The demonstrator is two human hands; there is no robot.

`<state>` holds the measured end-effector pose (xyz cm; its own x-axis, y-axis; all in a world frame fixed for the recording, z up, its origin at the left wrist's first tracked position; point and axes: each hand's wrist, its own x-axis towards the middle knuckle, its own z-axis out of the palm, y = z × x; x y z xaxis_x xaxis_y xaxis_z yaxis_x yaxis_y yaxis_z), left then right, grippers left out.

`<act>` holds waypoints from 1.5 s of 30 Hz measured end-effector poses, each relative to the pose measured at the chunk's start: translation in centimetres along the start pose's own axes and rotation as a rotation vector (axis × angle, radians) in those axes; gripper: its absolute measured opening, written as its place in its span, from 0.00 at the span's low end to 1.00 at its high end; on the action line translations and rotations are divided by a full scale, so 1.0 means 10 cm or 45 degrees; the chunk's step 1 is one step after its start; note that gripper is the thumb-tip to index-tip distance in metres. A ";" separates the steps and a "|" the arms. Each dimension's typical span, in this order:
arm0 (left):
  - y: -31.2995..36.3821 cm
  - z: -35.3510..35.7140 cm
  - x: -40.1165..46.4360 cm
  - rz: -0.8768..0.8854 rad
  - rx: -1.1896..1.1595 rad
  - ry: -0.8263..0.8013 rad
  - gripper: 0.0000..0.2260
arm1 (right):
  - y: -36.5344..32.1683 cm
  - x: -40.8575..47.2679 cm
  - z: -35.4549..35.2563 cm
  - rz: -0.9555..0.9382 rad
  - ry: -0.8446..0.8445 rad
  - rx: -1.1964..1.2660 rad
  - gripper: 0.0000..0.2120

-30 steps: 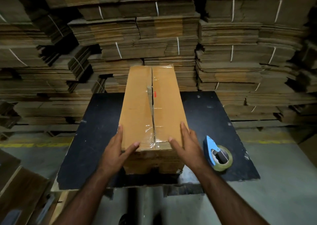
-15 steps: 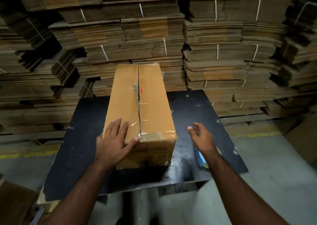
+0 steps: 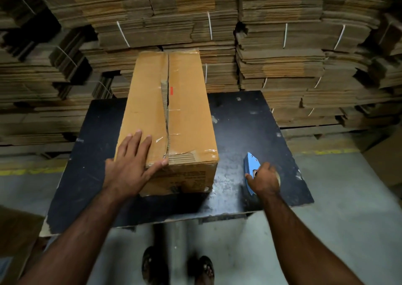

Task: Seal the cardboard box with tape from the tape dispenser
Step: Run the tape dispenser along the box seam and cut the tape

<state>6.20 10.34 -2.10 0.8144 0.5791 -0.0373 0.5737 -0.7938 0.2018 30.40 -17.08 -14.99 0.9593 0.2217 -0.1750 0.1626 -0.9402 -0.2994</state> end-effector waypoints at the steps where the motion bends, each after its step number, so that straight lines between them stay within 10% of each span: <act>1: 0.00 0.00 0.00 -0.005 0.006 0.001 0.44 | 0.00 -0.01 0.02 0.010 -0.016 -0.014 0.30; 8: 0.01 -0.05 0.00 -0.054 0.010 -0.056 0.45 | 0.03 0.10 0.06 0.075 -0.225 0.062 0.24; 14: 0.01 -0.12 -0.01 -0.045 -0.033 -0.125 0.43 | -0.11 0.07 -0.52 0.262 -0.286 1.181 0.18; 21: 0.15 -0.37 -0.06 -0.079 -0.414 -0.007 0.26 | -0.74 -0.38 -1.82 -0.175 -0.092 1.460 0.22; 25: 0.39 -0.79 -0.16 -0.187 -1.431 0.019 0.19 | -1.17 -0.87 -2.18 -0.499 -0.068 1.049 0.34; 29: 0.41 -1.05 -0.28 -0.206 -1.733 -0.162 0.24 | -1.56 -1.36 -2.11 -0.708 -0.066 0.733 0.34; 45: -0.34 -1.20 -0.83 -0.407 -2.077 -0.297 0.14 | -2.10 -2.33 -1.56 -0.913 -0.273 0.300 0.34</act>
<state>-3.56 10.50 9.28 0.7711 0.5116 -0.3789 0.1446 0.4389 0.8868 8.19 -6.54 10.01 0.5694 0.8214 -0.0334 0.6490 -0.4741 -0.5949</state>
